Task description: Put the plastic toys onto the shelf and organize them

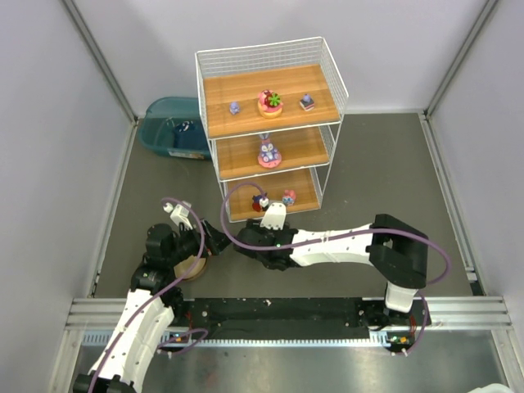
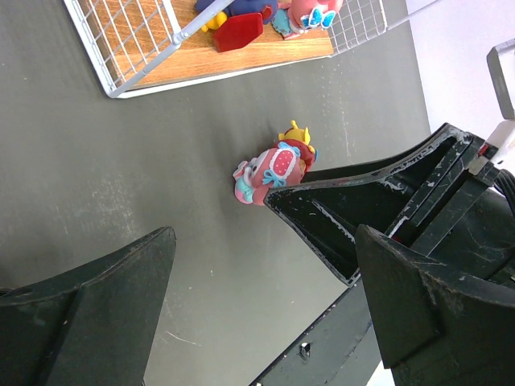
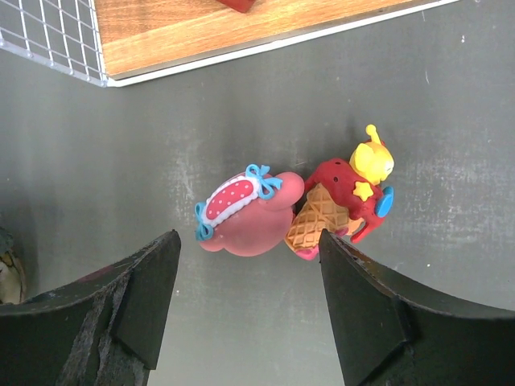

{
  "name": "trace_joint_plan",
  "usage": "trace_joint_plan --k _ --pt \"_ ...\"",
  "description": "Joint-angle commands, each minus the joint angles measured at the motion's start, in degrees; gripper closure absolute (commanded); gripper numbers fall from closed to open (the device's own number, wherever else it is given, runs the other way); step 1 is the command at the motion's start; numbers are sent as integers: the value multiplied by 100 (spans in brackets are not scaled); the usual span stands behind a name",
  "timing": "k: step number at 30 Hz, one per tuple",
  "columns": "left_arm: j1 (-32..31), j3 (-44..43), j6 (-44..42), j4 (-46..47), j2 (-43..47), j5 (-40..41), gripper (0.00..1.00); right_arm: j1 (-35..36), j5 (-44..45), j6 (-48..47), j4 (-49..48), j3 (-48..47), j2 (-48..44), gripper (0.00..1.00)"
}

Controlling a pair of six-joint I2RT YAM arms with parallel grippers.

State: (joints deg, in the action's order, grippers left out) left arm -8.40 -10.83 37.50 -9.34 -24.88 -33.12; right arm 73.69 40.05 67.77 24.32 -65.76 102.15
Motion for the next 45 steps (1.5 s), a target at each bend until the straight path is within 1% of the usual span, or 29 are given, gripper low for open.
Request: trace_joint_plan --k 1,13,16,17,19,20,25,26,28,30,31,32,34,35,36,37,38,39,40,41,42,44,45 --pt "-12 -165 -93 152 27 34 1 -56 178 140 3 -236 86 30" --pt "-12 -174 -111 161 -8 43 1 -136 196 123 3 -315 253 31" --pt "-12 -174 -111 161 -16 43 1 -144 187 96 3 -350 306 37" --pt "-12 -174 -111 161 -16 34 1 -144 187 88 3 -341 306 42" --pt "-12 -174 -102 161 -16 43 1 -144 170 70 3 -333 288 48" --pt "-12 -165 -111 152 -16 43 1 -144 170 70 3 -306 279 53" --pt "-12 -174 -102 170 -34 25 1 -144 117 70 -6 -201 174 67" --pt "-12 -174 -102 170 -25 34 1 -144 99 79 3 -157 148 71" --pt "-12 -174 -102 170 -34 34 1 -144 55 35 12 -104 104 74" --pt "-12 -174 -93 170 -25 34 1 -144 12 -26 3 -8 -28 80" --pt "-12 -174 -93 170 -25 25 1 -136 3 -149 -6 62 -81 83" --pt "-12 -174 -93 170 -8 25 1 -127 -6 -263 -6 89 -185 89" --pt "-12 -183 -93 152 -16 25 1 -74 -6 -676 -49 185 -318 96" --pt "-12 -183 -93 152 -16 25 1 -48 -24 -886 -128 221 -458 97" --pt "-12 -191 -102 143 -16 25 1 4 -146 -1410 -364 273 -546 98" --pt "-12 -183 -93 143 -8 34 1 31 -260 -1694 -549 439 -625 100" --pt "-12 -191 -102 135 1 34 1 40 -426 -2001 -751 554 -730 100" --pt "-12 -183 -93 126 1 34 1 49 -915 -2570 -953 686 -940 100" --pt "-12 -183 -93 134 1 34 1 58 -1190 -2819 -1390 992 -1082 100" --pt "-12 -183 -85 135 10 25 1 58 -1515 -3039 -1586 1169 -1205 100" --pt "-12 -191 -85 126 10 17 1 58 -2101 -3372 -1744 1336 -1467 100" --pt "-21 -200 -102 108 27 17 1 58 -2632 -3638 -2009 1767 -1680 100" --pt "-21 -200 -102 91 36 25 1 58 -3104 -3883 -2062 1916 -1794 100"
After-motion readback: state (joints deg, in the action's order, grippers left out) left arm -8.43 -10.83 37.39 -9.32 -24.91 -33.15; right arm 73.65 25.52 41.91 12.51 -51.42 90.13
